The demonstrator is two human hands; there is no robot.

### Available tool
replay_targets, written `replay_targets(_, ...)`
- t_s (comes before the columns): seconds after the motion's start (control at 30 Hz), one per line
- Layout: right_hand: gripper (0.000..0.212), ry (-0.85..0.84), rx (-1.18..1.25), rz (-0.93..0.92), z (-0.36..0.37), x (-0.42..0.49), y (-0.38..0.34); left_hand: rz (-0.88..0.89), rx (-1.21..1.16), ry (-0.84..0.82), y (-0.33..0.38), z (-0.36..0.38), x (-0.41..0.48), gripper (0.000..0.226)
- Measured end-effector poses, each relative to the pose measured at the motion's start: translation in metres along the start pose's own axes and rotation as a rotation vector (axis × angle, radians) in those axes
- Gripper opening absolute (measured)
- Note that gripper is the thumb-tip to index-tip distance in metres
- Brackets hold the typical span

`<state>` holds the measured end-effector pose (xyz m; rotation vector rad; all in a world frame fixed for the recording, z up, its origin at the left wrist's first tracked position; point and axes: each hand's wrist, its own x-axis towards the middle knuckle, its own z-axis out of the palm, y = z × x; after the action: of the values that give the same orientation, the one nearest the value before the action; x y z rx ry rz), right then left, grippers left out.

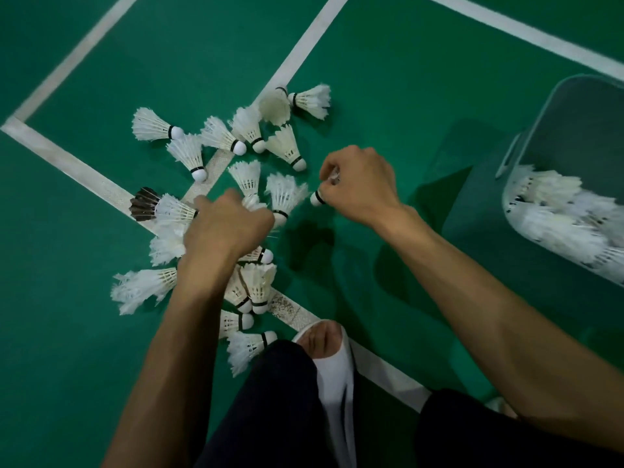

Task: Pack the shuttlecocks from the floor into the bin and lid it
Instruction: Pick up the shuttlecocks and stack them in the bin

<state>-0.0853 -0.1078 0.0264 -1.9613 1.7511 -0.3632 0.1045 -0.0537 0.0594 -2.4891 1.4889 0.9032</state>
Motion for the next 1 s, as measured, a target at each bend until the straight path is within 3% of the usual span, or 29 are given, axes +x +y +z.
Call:
replay_targets(0.1, 0.02, -0.042, -0.046, 0.019, -0.016, -0.007, 0.001, -0.048, 0.0, -0.054, 0.006, -0.013, -0.005, 0.061)
replay_targets(0.27, 0.036, 0.018, -0.056, 0.053, -0.06, -0.024, -0.001, 0.316, -0.323, -0.103, 0.051, -0.008, -0.019, 0.021)
replay_targets(0.43, 0.036, 0.231, -0.086, 0.039, -0.13, -0.051, 0.007, 0.622, -0.771, -0.211, 0.114, 0.002, -0.052, 0.015)
replay_targets(0.57, 0.035, 0.387, 0.006, 0.2, -0.196, -0.082, 0.054, 0.833, -0.895, -0.268, 0.177, 0.018, -0.083, 0.025)
replay_targets(0.73, 0.015, 0.397, 0.016, 0.518, -0.255, -0.144, 0.146, 1.026, -0.835, -0.435, 0.252, 0.058, -0.129, 0.019)
replay_targets(0.8, 0.009, 0.354, -0.01, 0.646, -0.264, -0.167, 0.184, 1.05, -0.682, -0.492, 0.271, 0.08, -0.139, 0.021)
replay_targets(0.9, 0.018, 0.244, -0.146, 0.807, -0.255, -0.192, 0.231, 1.024, -0.424, -0.522, 0.295, 0.111, -0.141, 0.035)
replay_targets(1.0, 0.011, 0.123, -0.19, 0.812, -0.233, -0.203, 0.259, 0.986, -0.224, -0.506, 0.314, 0.131, -0.137, 0.036)
